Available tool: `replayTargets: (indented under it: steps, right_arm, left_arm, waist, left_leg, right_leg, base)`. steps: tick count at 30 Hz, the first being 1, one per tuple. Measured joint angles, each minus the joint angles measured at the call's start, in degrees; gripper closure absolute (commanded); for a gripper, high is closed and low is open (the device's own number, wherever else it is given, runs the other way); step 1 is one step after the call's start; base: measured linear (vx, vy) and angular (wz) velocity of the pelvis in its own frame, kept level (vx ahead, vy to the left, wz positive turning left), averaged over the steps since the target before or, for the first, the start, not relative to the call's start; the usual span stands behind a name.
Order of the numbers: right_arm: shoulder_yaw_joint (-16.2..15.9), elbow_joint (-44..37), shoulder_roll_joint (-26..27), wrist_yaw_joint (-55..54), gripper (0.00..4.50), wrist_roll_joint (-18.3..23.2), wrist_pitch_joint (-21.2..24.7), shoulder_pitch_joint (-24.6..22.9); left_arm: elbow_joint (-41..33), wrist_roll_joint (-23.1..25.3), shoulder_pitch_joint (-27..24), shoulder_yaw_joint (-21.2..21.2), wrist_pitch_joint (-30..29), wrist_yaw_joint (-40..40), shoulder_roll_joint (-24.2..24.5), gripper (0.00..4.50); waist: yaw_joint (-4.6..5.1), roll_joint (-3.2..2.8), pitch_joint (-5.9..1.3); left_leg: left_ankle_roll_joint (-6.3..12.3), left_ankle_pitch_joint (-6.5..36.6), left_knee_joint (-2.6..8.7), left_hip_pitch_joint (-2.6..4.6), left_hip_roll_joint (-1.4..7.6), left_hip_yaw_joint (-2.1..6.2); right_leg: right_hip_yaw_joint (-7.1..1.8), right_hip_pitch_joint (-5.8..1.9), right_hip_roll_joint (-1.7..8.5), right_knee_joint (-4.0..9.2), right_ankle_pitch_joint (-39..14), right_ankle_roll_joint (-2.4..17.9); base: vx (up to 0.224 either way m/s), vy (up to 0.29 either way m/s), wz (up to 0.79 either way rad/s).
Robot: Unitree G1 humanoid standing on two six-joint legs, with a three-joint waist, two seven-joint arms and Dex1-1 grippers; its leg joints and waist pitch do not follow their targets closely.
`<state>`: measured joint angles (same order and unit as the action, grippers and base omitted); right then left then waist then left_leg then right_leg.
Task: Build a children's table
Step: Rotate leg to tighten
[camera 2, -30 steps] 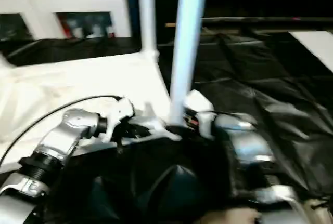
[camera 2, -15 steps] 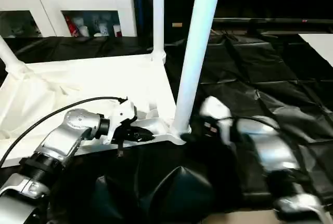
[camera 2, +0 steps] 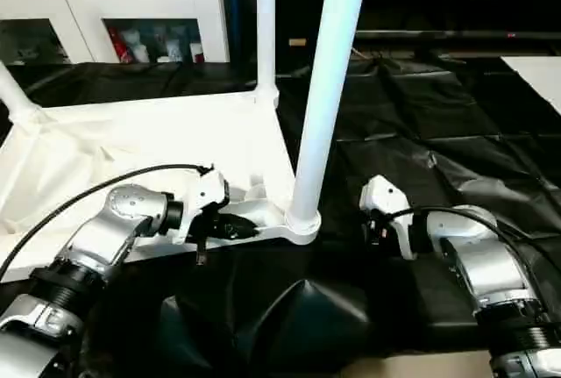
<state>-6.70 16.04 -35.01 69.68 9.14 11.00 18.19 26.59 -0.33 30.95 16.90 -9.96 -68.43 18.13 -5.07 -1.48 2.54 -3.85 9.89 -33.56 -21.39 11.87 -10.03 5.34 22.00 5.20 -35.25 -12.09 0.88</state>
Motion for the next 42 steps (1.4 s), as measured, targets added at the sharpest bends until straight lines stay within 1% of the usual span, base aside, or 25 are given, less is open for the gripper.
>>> replayTargets:
  steps: [2,4,6,12,19,21,23,25,26,30,34,42]
  right_arm:
    - [0.0,0.1,1.4,-1.5,1.45,-0.1,-0.6,0.4]
    - [0.0,0.8,3.4,-4.6,1.45,-0.6,-1.3,2.0]
    - [-0.1,1.0,4.4,-5.8,1.45,-0.8,-1.4,3.1]
    - [-0.5,1.0,5.6,-5.7,1.45,-0.2,-0.1,3.5]
    - [-1.6,1.0,6.2,-5.1,1.45,0.0,0.0,3.6]
    - [-1.7,1.2,6.6,-5.2,1.77,0.0,0.0,3.9]
    - [-1.7,1.7,6.9,-5.3,1.79,0.0,0.0,4.4]
    - [-1.7,2.3,7.0,-5.3,2.05,-0.1,0.0,4.8]
    - [-1.7,2.3,7.1,-5.4,2.05,-0.1,0.0,4.8]
    - [-1.7,2.7,7.3,-5.4,2.37,-0.1,0.0,5.0]
    - [-1.7,3.4,7.8,-5.4,2.48,0.0,-0.2,5.2]
    - [-1.7,4.1,8.3,-5.3,2.51,0.1,-0.4,5.4]
  left_arm:
    - [0.0,0.0,0.0,0.0,0.1,0.0,0.1,4.50]
    - [0.0,0.0,0.0,0.0,0.1,0.0,0.1,4.50]
    - [0.0,0.0,0.0,-0.1,0.2,0.5,0.1,4.50]
    - [0.0,0.0,0.0,-0.1,0.2,0.6,0.1,4.50]
    - [0.0,0.0,0.0,-0.1,0.2,0.6,0.2,4.50]
    - [0.0,0.0,0.0,-0.1,0.2,0.6,0.2,4.50]
    - [0.0,0.0,0.0,-0.1,0.2,0.6,0.2,4.50]
    - [0.0,0.0,0.0,-0.1,0.2,0.6,0.2,4.50]
    - [0.0,0.0,0.0,-0.1,0.2,0.6,0.2,4.50]
    - [0.0,0.0,-0.1,-0.1,0.2,0.6,0.3,4.50]
    - [0.0,0.0,-0.1,-0.1,0.1,0.6,0.5,4.50]
    - [0.0,0.0,-0.3,-0.1,0.1,0.6,0.7,4.50]
  waist:
    - [0.06,-0.03,0.00]
    - [0.11,-0.08,0.02]
    - [0.04,-0.09,0.02]
    - [0.04,-0.09,0.02]
    - [-0.01,-0.08,0.02]
    - [-0.01,-0.09,0.02]
    - [-0.01,-0.08,0.02]
    - [-0.04,-0.08,0.02]
    - [-0.03,-0.08,0.02]
    - [0.04,-0.08,0.02]
    - [0.05,-0.08,0.02]
    - [0.12,-0.08,0.02]
  left_leg:
    - [-0.02,0.0,-0.01,0.01,0.00,0.00]
    - [-0.05,0.0,-0.03,0.01,0.00,0.01]
    - [-0.07,0.0,-0.03,0.01,0.00,0.02]
    - [-0.01,0.0,-0.02,0.00,0.00,0.01]
    - [-0.01,0.0,-0.06,-0.01,-0.01,0.01]
    - [-0.01,0.0,-0.06,-0.01,0.00,0.01]
    - [-0.01,0.0,-0.07,-0.01,0.00,0.01]
    - [-0.01,0.0,-0.08,-0.01,0.00,0.01]
    - [-0.01,0.0,-0.08,-0.01,-0.01,0.01]
    - [-0.01,0.0,-0.08,-0.01,0.00,0.01]
    - [-0.01,0.0,-0.09,0.00,0.00,0.01]
    - [-0.02,0.0,-0.10,0.02,0.00,0.01]
  right_leg:
    - [0.00,0.00,0.00,-0.02,0.0,0.0]
    - [-0.01,0.00,0.00,-0.05,0.0,0.0]
    - [0.00,0.00,0.00,-0.04,0.0,0.0]
    - [0.00,0.01,0.00,-0.02,0.0,0.0]
    - [-0.01,0.00,0.01,-0.04,0.0,0.0]
    - [-0.01,0.01,0.01,-0.06,0.0,0.0]
    - [-0.01,0.00,0.01,-0.06,0.0,0.0]
    - [-0.01,0.00,0.01,-0.06,0.0,0.0]
    - [-0.01,0.00,0.01,-0.06,0.0,0.0]
    - [-0.01,0.01,0.01,-0.08,0.0,0.0]
    - [-0.01,0.01,0.01,-0.10,0.0,0.0]
    - [-0.01,0.01,0.01,-0.13,0.0,0.0]
  base:
    - [0.000,0.000,0.00]
    - [0.000,0.000,0.00]
    - [0.000,0.000,0.00]
    - [0.000,0.000,0.00]
    - [0.000,0.000,0.00]
    - [0.000,0.000,0.00]
    - [0.000,0.000,0.00]
    - [0.000,0.000,0.00]
    - [0.000,0.000,0.00]
    - [0.000,0.000,0.00]
    - [0.000,0.000,0.00]
    - [0.000,0.000,0.00]
